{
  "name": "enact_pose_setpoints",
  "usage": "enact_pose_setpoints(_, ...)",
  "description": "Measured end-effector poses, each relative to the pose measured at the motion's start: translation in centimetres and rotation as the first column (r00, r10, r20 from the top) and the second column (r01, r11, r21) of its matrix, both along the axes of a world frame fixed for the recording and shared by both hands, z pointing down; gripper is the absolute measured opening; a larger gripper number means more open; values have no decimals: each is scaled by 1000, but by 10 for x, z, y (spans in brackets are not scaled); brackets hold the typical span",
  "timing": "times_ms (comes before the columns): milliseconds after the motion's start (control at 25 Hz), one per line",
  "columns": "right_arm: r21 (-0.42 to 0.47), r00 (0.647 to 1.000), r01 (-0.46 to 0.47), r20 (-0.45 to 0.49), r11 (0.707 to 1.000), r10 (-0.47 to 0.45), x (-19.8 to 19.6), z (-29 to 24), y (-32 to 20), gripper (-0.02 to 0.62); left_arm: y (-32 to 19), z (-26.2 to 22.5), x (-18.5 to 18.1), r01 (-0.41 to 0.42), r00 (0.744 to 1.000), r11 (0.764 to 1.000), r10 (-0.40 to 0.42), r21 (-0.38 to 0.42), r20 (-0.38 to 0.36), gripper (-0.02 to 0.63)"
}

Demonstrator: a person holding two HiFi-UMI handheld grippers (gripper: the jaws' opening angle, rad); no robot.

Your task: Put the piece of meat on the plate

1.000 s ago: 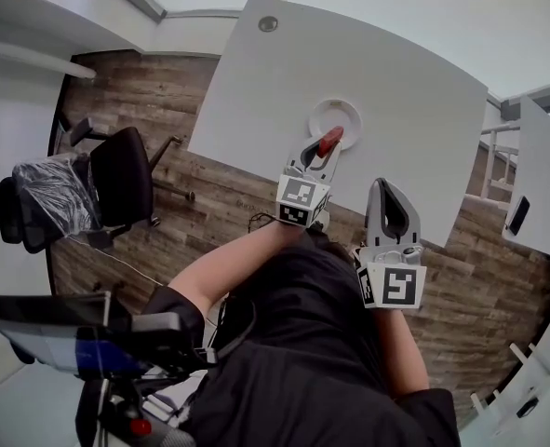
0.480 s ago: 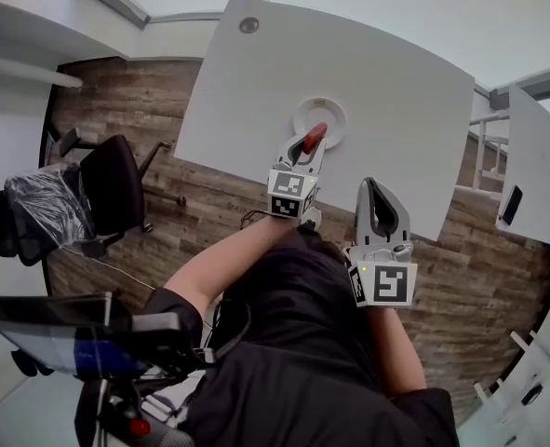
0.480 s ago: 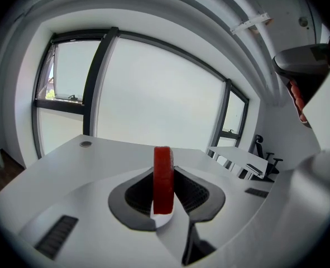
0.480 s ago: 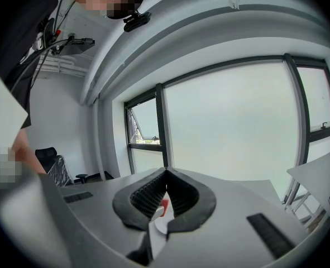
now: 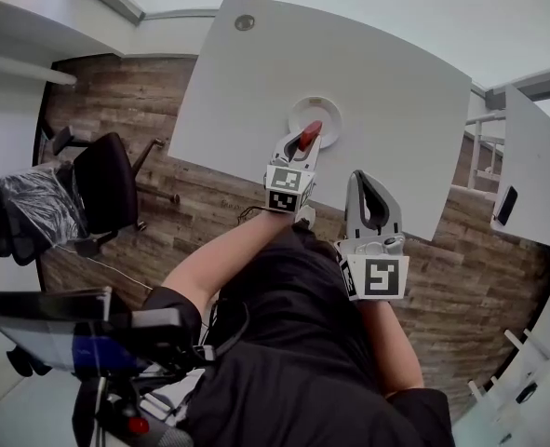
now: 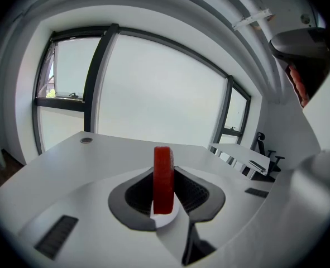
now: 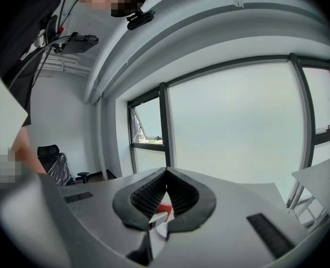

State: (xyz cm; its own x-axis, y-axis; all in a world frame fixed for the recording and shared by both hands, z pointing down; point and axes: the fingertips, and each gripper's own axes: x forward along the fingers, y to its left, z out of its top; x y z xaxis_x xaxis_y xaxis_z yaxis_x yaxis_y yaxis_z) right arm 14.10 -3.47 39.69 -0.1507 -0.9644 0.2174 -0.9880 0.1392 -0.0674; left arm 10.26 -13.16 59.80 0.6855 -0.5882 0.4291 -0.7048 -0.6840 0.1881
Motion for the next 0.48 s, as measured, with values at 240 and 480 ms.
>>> enact_pose_setpoints(240, 9, 1000, -4, -3, 1000, 4, -1, 1, -18, 6, -6, 12, -2, 8, 1000, 1000, -8, -10, 15, 97)
enact_pose_setpoints(480, -34, 1000, 6, -25, 999, -7, 3, 28, -35, 6, -12, 32, 2, 0, 999, 998, 3, -55, 39, 97)
